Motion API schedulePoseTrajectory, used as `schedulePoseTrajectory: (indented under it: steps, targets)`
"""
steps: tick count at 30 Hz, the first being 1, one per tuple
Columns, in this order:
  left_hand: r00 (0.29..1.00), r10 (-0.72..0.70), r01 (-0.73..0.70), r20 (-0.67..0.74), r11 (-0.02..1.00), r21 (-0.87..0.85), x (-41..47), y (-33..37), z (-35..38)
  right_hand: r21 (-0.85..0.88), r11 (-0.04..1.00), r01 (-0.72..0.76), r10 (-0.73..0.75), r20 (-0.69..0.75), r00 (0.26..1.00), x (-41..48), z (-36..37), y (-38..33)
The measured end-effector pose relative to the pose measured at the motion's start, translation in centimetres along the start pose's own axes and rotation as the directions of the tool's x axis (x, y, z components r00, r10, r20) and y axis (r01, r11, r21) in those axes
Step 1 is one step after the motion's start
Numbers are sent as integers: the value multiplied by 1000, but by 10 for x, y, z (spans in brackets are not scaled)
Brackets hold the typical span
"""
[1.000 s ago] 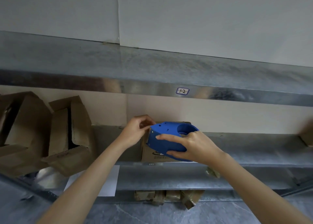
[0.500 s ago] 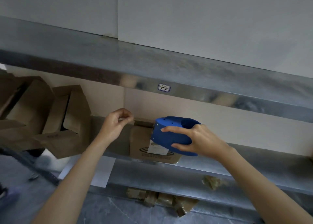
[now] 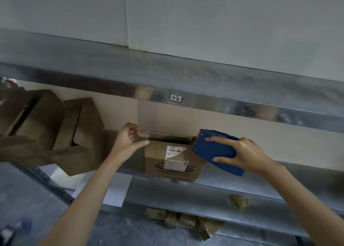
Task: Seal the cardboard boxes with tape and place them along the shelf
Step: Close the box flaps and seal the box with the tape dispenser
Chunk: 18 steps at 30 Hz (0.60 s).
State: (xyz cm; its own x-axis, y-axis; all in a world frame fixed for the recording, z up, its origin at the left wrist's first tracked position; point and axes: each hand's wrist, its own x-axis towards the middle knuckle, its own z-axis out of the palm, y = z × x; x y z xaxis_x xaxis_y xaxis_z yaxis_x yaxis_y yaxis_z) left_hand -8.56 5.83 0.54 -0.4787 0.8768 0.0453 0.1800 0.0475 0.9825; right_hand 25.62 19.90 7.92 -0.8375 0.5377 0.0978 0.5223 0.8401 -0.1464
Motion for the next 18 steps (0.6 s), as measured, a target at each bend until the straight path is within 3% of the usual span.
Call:
schedulePoseTrajectory:
  steps: [8,14,18]
  targets:
    - [999,34,-32,-8,978,206,14,-23,12,44,997,-69,67,42,997,2,4,17]
    - [999,50,-51,14,970,238,17,-35,17,119,989,-89,79,87,993,5,11,23]
    - [999,23,-17,-37,987,157,17,-46,21,199,976,-84,61,120,991,11,15,21]
